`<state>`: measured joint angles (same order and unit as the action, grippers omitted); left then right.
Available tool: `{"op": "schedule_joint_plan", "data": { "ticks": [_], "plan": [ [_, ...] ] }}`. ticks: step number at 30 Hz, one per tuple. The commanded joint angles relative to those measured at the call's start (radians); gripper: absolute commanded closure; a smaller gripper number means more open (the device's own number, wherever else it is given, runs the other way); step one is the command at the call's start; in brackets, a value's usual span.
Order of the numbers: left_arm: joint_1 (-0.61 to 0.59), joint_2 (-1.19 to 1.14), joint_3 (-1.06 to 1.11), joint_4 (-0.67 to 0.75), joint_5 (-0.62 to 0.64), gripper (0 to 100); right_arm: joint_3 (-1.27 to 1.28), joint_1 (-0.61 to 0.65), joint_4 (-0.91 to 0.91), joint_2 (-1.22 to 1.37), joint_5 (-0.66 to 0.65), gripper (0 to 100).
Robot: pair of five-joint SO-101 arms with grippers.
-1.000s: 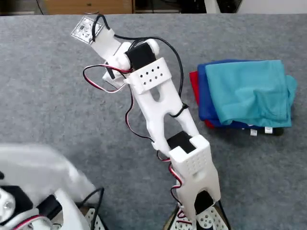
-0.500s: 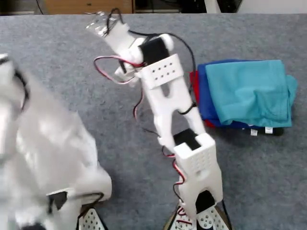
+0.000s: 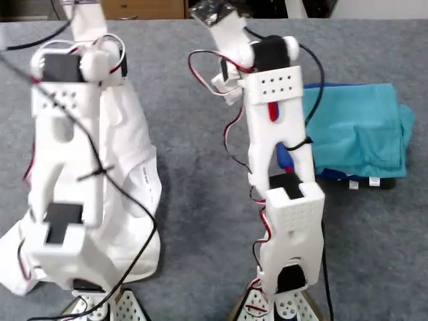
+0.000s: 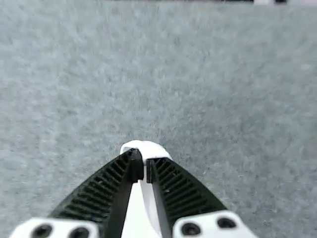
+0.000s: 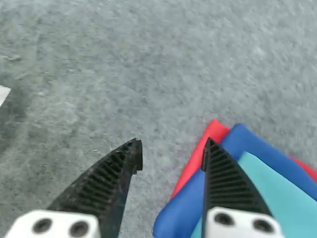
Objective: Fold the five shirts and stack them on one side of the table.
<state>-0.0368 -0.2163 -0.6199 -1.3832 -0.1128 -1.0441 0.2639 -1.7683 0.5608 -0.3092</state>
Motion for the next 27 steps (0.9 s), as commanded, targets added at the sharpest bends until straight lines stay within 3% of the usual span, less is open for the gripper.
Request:
{"op": "schedule_joint_plan", "data": {
  "ticks": [1, 6, 12, 16, 18, 21, 24, 27],
  "plan": [
    [0.014, -0.134, -0.144, -0.017, -0.029, 96, -0.031, -0.044, 0.005, -0.004, 0.008, 78.9],
    [-0.015, -0.295, -0.322, -0.14, -0.054, 80, -0.028, -0.033, 0.003, -0.002, 0.008, 78.9],
    [-0.157, -0.363, -0.621, -0.313, -0.063, 80, -0.027, -0.008, 0.005, -0.002, 0.008, 79.8],
    [-0.255, -0.354, -0.683, -0.381, -0.103, 81, -0.028, 0.062, 0.015, -0.001, 0.008, 94.6],
    [-0.324, -0.315, -0.649, -0.381, -0.109, 83, -0.028, 0.11, 0.021, 0.016, -0.032, 99.2],
    [-0.413, -0.217, -0.485, -0.381, -0.132, 85, -0.028, 0.191, 0.012, 0.071, -0.068, 98.4],
    [-0.443, -0.074, -0.209, -0.381, -0.244, 86, -0.035, 0.265, 0.014, 0.153, -0.072, 98.4],
    [-0.436, 0.119, 0.138, -0.379, -0.273, 86, -0.038, 0.34, 0.014, 0.232, -0.074, 98.4]
  ]
}}
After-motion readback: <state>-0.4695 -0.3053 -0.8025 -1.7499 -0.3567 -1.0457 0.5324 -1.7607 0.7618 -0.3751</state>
